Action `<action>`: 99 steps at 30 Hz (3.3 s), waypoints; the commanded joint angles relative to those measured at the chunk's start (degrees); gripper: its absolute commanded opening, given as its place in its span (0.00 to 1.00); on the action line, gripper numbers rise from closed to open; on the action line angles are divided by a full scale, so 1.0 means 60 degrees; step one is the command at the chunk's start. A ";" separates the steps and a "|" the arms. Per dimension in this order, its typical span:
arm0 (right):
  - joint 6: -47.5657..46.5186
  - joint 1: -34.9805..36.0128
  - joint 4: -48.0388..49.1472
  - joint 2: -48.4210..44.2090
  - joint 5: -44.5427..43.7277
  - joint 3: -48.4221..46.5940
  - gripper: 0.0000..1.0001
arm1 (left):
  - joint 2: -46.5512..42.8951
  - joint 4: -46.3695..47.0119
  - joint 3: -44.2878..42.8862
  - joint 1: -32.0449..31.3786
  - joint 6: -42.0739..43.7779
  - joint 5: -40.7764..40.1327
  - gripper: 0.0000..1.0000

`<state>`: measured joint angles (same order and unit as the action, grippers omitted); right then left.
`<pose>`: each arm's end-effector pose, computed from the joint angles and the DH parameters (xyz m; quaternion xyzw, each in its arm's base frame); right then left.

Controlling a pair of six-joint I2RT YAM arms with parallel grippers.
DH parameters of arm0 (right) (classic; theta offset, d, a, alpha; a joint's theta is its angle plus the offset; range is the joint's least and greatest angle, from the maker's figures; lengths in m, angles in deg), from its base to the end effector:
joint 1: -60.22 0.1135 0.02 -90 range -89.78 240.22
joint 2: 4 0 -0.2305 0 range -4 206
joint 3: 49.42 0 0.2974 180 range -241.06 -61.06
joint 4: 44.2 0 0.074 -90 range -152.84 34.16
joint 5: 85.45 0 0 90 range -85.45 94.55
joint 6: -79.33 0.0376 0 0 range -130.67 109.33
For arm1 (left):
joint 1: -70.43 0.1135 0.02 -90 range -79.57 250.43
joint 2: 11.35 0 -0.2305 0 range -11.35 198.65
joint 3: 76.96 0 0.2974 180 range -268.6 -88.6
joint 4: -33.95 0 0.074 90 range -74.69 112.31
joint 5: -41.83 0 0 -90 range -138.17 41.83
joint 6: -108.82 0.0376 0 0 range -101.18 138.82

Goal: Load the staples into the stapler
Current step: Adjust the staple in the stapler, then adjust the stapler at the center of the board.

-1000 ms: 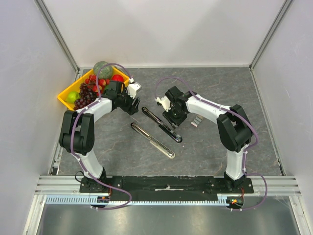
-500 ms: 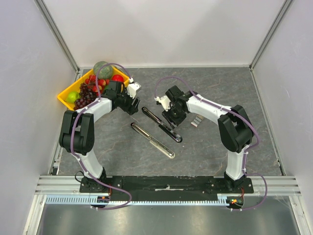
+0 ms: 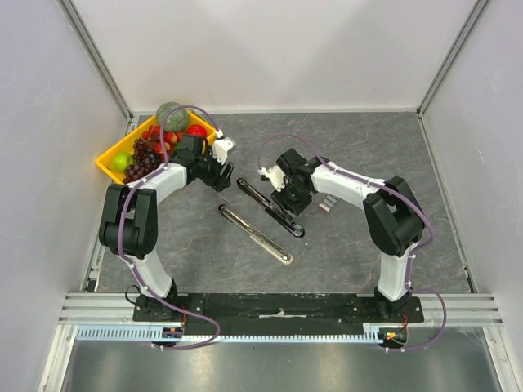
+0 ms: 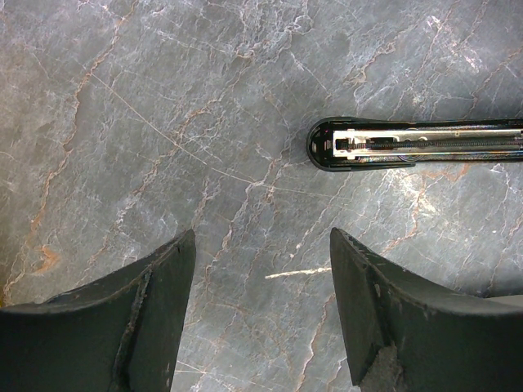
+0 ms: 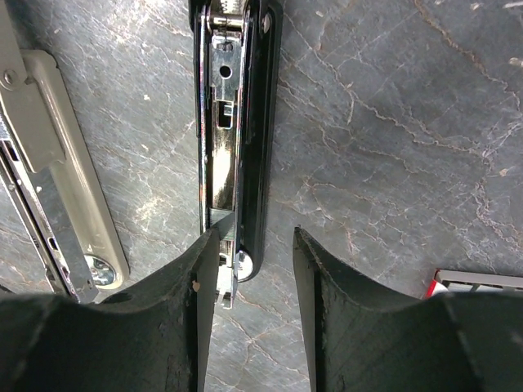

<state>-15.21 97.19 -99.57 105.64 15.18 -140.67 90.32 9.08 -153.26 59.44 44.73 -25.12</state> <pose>0.3240 0.2525 0.1302 -0.3615 0.9171 0.1273 0.1094 0.3946 -0.0916 0.1283 0.3561 0.8526 -0.1430 0.3548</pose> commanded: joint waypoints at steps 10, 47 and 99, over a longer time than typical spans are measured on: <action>-0.0488 -0.0082 -0.0432 -0.0373 -0.0117 -0.1158 0.48 | 0.0091 0.0155 -0.0238 0.0058 -0.0217 0.0245 0.73; -0.3507 -0.0346 0.2029 -0.2629 0.2738 0.3366 0.55 | 0.0603 -0.0182 -0.0853 0.0058 -0.0935 0.0686 0.72; -0.5778 -0.1445 0.2571 -0.1604 0.1333 0.2693 0.34 | 0.1966 -0.4222 -0.3005 0.0102 0.7516 0.3396 0.74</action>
<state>-48.02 89.12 -83.39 95.43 22.51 -122.01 100.31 -11.14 -167.03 59.57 77.05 -7.15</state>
